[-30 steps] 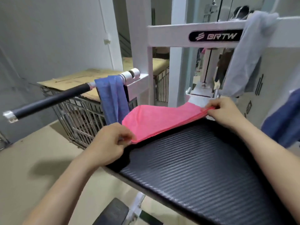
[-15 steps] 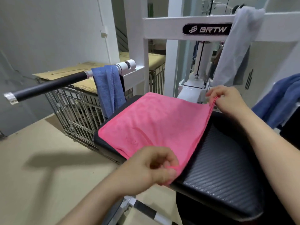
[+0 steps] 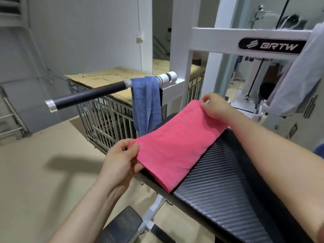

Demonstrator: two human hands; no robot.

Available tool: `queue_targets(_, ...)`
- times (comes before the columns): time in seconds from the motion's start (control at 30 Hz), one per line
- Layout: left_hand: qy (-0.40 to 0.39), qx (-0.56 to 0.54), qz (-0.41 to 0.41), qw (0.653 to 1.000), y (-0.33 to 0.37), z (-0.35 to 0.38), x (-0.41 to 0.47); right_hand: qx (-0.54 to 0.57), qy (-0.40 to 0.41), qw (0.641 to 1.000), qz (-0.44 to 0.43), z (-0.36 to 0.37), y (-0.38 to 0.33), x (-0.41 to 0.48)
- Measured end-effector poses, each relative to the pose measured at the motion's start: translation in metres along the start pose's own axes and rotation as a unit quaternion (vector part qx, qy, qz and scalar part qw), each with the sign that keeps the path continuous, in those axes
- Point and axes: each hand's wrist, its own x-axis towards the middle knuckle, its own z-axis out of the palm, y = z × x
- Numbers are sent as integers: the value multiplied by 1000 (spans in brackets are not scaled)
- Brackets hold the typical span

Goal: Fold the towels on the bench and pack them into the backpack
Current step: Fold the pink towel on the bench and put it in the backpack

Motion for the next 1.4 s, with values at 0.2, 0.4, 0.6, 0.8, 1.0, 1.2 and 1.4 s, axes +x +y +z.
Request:
queue_targets(0.2,-20,147,3,989,-1,-13,17,-140,8,990,-1,32,8,14)
queue_targets(0.4,-33,234,-1,972,3,-19,32,-190,-14,982,3,40,12,17)
queue_targets(0.6,-51,549,109,827,9,-30,48,-97,-103,987,77,30,10,19)
queue_targets(0.8,-57,635,185,748,14,-17,50,43,-134,981,131,12,7,16)
queue_targets(1.0,-89,501,143,849,20,-16,50,135,-130,979,75,-16,-4,-5)
queue_targets(1.2,-38,139,98,985,40,-5,88,205,-53,972,98,-62,15,-79)
queue_targets(1.4,-68,308,188,930,28,52,135,144,83,972,166,-39,48,-151)
